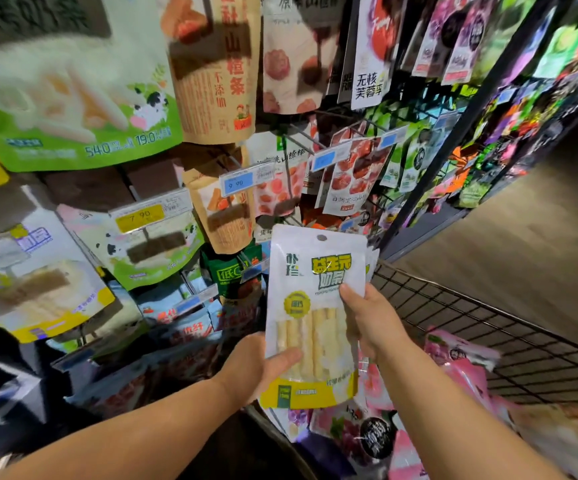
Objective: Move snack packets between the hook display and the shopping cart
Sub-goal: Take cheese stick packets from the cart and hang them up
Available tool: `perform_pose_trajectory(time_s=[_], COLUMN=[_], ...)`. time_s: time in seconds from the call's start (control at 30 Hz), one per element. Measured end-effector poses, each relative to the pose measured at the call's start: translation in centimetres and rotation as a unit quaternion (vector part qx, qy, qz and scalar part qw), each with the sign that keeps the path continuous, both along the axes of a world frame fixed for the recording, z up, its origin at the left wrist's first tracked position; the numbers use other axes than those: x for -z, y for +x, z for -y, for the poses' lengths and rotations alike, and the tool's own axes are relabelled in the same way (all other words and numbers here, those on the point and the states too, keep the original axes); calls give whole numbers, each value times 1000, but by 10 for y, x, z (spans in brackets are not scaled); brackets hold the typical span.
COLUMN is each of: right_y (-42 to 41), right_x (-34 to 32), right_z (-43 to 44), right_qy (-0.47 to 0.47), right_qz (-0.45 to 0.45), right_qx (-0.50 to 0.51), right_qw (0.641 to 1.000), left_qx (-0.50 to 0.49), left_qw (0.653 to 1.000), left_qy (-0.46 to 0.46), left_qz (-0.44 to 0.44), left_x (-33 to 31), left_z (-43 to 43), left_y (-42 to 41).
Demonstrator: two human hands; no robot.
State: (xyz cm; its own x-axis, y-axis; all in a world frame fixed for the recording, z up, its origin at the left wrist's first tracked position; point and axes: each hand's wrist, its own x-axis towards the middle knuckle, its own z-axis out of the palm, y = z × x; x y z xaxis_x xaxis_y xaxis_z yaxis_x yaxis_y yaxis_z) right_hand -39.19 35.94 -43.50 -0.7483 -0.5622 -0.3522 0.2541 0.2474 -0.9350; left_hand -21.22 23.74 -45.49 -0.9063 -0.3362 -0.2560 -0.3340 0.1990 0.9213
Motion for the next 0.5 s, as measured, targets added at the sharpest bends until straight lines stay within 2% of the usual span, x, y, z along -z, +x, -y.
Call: perform_pose_trajectory(time_s=[0.07, 0.13, 0.23, 0.33, 0.5], right_y=[6, 10, 16, 20, -1], right_x=[-4, -7, -11, -12, -1], right_z=[10, 19, 30, 37, 25], right_qy=[-38, -48, -29, 18, 34], right_qz=[50, 65, 49, 3, -1], right_qx=[4, 3, -4, -22, 96], right_qw=[998, 997, 998, 1000, 995], left_qx=[-26, -43, -62, -126, -244], left_qw=[999, 998, 997, 990, 964], left_qy=[44, 36, 37, 64, 103], left_qz=[3, 3, 12, 1, -7], left_x=[-8, -14, -21, -18, -11], left_z=[1, 6, 16, 26, 40], left_y=[1, 4, 12, 23, 41])
